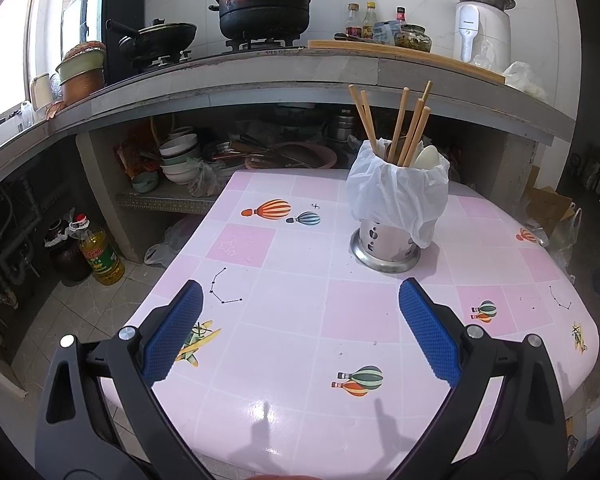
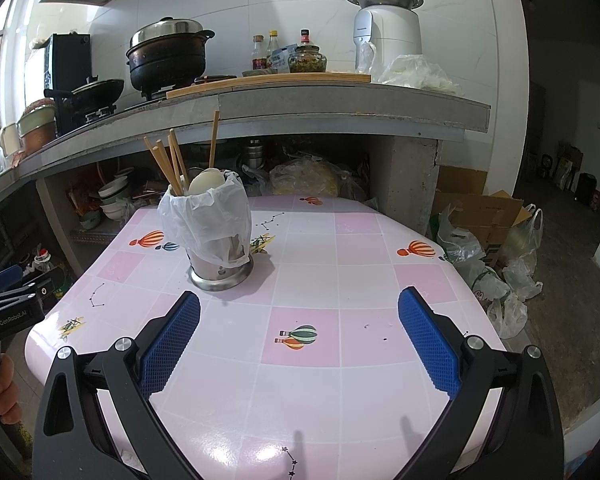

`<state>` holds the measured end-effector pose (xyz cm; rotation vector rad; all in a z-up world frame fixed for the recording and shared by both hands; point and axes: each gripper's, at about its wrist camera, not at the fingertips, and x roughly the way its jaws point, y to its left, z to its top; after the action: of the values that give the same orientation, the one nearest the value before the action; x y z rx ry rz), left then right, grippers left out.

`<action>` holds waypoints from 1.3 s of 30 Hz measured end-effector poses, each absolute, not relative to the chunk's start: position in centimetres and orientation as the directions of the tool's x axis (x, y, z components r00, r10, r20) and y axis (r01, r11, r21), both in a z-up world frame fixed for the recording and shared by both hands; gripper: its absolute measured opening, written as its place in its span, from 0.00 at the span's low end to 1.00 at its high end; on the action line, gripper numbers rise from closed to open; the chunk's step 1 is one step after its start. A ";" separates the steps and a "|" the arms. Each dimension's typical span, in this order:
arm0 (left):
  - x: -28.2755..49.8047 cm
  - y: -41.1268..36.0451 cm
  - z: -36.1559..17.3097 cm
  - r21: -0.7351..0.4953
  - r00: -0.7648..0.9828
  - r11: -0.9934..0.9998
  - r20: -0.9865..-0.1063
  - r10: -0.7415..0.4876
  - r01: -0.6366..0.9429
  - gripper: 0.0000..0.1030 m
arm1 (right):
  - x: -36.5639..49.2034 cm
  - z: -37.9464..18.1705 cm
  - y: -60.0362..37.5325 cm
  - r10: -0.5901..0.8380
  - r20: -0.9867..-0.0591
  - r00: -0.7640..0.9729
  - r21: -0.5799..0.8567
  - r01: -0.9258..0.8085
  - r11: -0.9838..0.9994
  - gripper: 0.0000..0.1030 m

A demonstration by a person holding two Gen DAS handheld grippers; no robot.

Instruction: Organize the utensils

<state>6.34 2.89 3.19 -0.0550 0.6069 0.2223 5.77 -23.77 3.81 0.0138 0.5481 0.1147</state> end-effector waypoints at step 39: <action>6.3 3.0 3.2 0.012 0.798 0.975 -0.572 0.190 -0.223 0.92 | 5.8 4.0 -23.3 0.114 -0.519 0.847 0.042 -0.107 0.993 0.94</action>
<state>6.34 3.00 3.24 -0.0568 0.6072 0.2216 5.84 -23.32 3.98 0.0119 0.5483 0.1167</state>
